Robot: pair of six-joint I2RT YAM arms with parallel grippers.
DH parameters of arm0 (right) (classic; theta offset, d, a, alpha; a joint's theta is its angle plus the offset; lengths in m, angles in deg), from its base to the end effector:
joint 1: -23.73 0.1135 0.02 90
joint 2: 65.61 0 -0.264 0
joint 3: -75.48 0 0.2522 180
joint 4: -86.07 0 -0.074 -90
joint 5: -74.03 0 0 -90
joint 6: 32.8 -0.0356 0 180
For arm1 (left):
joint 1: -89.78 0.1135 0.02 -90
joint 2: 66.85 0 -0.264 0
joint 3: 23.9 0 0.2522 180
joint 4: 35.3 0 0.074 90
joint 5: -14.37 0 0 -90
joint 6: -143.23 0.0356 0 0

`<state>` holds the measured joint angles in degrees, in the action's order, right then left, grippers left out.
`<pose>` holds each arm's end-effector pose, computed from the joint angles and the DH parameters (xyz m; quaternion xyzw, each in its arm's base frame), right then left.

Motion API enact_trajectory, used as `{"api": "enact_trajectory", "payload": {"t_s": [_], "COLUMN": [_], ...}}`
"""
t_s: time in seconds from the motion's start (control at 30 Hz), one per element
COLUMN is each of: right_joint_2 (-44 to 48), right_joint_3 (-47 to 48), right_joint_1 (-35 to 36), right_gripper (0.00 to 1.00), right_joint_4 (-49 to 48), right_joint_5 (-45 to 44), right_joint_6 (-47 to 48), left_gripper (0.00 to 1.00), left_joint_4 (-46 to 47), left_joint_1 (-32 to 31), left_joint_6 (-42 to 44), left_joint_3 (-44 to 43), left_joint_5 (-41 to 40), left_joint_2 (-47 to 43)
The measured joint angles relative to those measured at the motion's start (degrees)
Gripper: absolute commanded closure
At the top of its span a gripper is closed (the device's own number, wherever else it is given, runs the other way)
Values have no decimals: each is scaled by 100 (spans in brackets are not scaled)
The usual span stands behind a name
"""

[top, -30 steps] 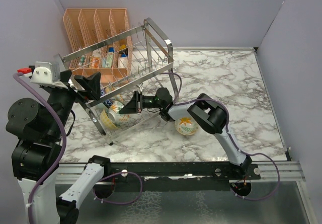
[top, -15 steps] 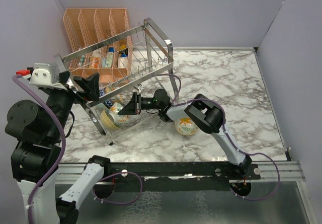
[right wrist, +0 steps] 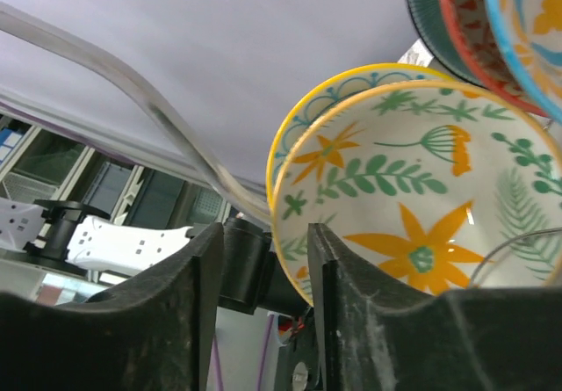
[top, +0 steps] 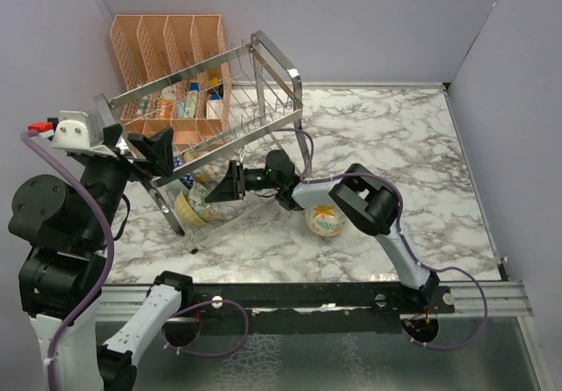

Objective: Load the bowls into the dish rack

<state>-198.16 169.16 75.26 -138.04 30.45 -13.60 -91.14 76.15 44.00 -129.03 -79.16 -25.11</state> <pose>0.2865 0.4020 0.1587 -0.1833 0.6595 0.7228 0.0947 0.0438 -0.0084 0.5291 0.0021 0.6591 -0.1291 0.7409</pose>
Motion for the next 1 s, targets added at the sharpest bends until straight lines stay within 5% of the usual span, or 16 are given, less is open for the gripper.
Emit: {"api": "enact_trajectory", "payload": {"t_s": [0.37, 0.77, 1.0], "right_joint_2": [776, 2256, 3602], "right_joint_3": [-514, -2253, -3257], "right_joint_1": [17, 96, 509], "right_gripper": [54, 54, 51], "right_joint_4": [192, 535, 2509], "right_joint_5": [186, 144, -470], "right_joint_6": [234, 737, 1958], "left_gripper": [1, 1, 1], "left_joint_4": [0, 0, 7], "left_joint_1": [0, 0, 0], "left_joint_6": [-2, -24, -28], "left_joint_3": [0, 0, 87], "left_joint_5": [0, 0, 2], "left_joint_2": [0, 0, 0]}}
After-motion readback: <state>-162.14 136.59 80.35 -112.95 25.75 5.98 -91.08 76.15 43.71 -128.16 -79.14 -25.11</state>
